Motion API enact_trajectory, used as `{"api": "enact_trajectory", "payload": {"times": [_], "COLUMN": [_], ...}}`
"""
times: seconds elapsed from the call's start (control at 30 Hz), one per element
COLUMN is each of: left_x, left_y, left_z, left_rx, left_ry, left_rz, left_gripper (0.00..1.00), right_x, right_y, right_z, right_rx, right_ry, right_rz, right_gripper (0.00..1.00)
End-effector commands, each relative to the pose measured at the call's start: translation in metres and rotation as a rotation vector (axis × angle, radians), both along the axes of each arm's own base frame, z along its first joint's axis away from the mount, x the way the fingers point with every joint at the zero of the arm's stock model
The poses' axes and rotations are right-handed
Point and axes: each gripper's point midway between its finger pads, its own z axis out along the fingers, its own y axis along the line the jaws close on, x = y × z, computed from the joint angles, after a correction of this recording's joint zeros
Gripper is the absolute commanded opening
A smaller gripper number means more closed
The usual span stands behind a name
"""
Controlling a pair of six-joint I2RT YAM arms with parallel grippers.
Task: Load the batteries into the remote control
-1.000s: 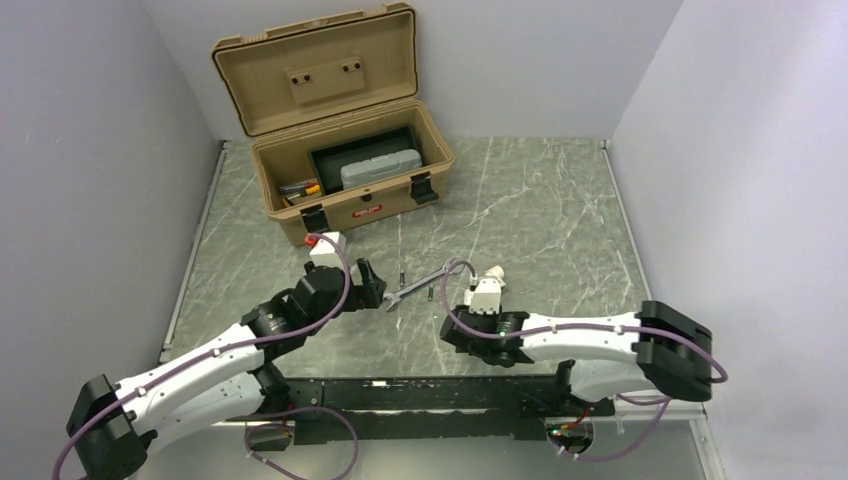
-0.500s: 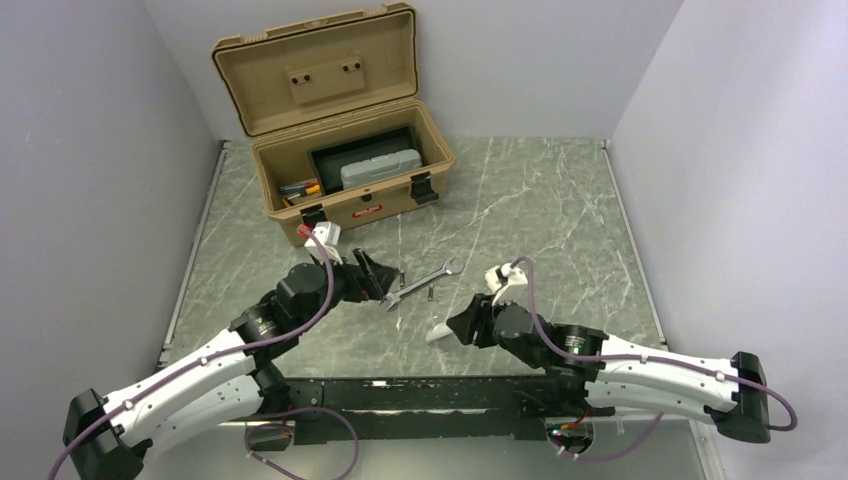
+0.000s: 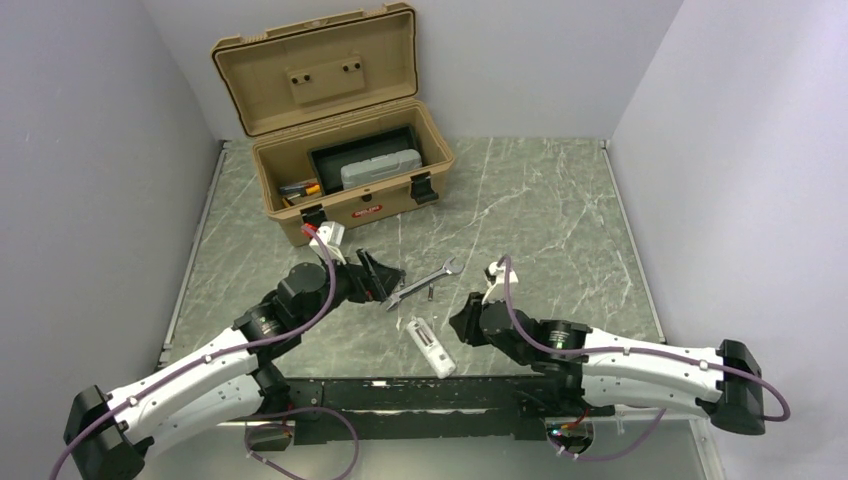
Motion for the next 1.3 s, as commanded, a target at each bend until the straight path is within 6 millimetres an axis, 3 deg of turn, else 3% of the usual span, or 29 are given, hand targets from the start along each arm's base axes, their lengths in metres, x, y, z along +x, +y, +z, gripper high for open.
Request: {"api": "enact_trajectory", "payload": {"times": [0.0, 0.43, 0.7, 1.27], "left_x": [0.0, 0.001, 0.002, 0.002], "left_y": [-0.001, 0.012, 0.018, 0.015], "left_z": [0.009, -0.003, -0.016, -0.025], "left_rx": [-0.034, 0.013, 0.056, 0.076], "left_ry": [-0.016, -0.002, 0.04, 0.068], "left_rz": [-0.005, 0.042, 0.062, 0.037], "left_gripper": [0.99, 0.99, 0.99, 0.99], "right_x": [0.009, -0.001, -0.007, -0.015], "right_y": [0.007, 0.011, 0.026, 0.032], "right_z": [0.015, -0.021, -0.032, -0.047], "right_rx": [0.004, -0.071, -0.1, -0.153], "right_ry": [-0.019, 0.041, 0.063, 0.103], "right_rz": [-0.036, 0.025, 0.102, 0.156], "right_gripper": [0.29, 0.35, 0.4, 0.44]}}
